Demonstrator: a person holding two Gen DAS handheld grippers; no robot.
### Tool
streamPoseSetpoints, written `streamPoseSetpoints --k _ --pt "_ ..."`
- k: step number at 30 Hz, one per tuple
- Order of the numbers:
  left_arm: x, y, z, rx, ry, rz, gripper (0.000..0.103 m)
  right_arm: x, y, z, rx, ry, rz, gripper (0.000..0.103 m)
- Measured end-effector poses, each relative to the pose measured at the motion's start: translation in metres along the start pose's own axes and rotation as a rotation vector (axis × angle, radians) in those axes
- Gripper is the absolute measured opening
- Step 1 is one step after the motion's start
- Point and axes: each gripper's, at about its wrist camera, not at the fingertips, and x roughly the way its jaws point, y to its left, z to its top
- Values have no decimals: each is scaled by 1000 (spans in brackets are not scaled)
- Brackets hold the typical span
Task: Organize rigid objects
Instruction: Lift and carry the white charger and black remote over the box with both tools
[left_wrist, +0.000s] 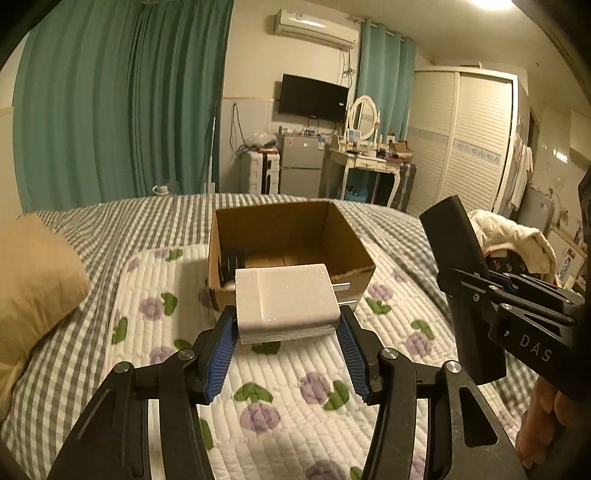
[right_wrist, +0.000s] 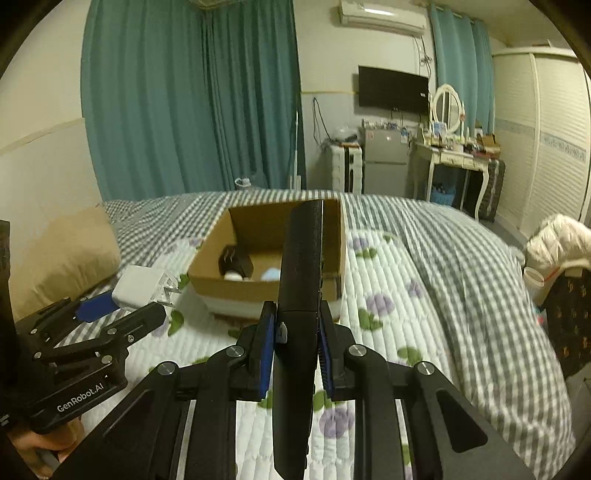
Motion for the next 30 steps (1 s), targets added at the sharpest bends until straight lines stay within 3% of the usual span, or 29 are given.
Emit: streamPoseSetpoints --k 16,30 --pt "40 10 64 11 -83 -9 55 32 2 62 -55 -98 17 21" --pt "118 24 85 4 -36 5 55 115 -2 94 -52 -76 45 21"
